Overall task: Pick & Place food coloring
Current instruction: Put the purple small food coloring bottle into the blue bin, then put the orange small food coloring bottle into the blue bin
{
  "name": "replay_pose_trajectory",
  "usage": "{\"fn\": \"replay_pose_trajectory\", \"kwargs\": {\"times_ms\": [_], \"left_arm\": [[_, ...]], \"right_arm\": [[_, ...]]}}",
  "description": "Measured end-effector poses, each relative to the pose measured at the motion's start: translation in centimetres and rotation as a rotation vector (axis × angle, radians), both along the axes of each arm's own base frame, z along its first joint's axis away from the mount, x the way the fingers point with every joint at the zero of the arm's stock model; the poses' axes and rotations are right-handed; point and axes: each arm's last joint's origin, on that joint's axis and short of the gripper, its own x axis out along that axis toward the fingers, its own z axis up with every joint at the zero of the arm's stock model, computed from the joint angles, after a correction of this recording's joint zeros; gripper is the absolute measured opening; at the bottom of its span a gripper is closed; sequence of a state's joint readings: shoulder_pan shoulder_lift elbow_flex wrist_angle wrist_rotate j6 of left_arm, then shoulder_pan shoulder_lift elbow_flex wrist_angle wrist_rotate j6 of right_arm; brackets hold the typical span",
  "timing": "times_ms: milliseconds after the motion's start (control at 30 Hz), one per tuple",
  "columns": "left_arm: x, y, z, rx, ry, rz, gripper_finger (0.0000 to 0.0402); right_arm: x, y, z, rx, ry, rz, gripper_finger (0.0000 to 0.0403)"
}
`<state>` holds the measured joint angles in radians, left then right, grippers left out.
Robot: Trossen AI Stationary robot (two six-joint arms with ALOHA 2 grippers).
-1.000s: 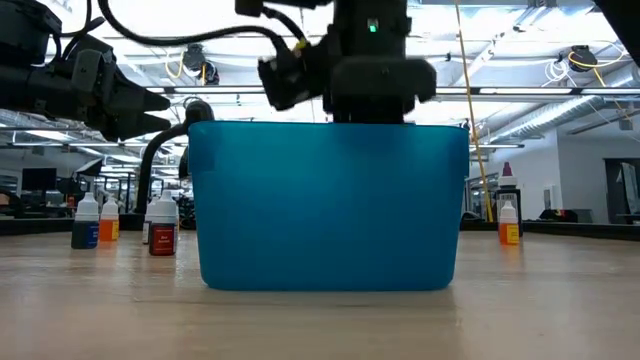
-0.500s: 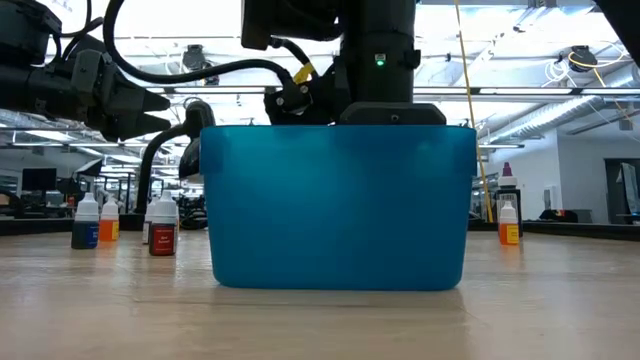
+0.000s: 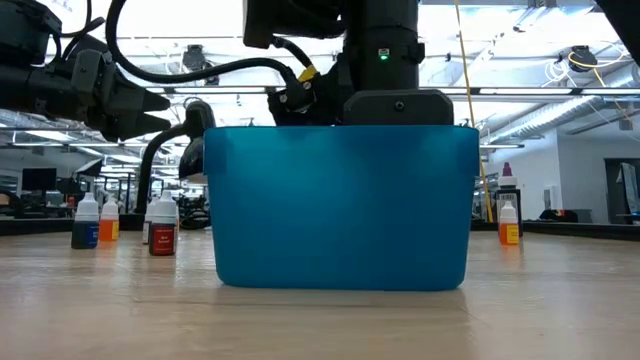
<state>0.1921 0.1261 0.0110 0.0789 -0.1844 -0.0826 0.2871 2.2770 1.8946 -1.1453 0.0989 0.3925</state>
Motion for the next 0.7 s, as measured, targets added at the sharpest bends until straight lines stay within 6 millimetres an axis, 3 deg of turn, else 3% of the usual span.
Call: {"fn": "replay_pose_trajectory", "kwargs": {"times_ms": [200, 400, 700], "left_arm": [[0.0, 0.0, 0.0, 0.000, 0.000, 0.000, 0.0390], [0.0, 0.0, 0.0, 0.000, 0.000, 0.000, 0.0390], [0.0, 0.0, 0.0, 0.000, 0.000, 0.000, 0.0390]], "right_arm": [[-0.3, -0.6, 2.1, 0.010, -0.041, -0.050, 0.0143], [-1.0, -1.4, 5.5, 0.030, -0.114, -0.105, 0.0143], [-5.5, -2.8, 11.6, -0.064, -0.072, -0.265, 0.0143]]}}
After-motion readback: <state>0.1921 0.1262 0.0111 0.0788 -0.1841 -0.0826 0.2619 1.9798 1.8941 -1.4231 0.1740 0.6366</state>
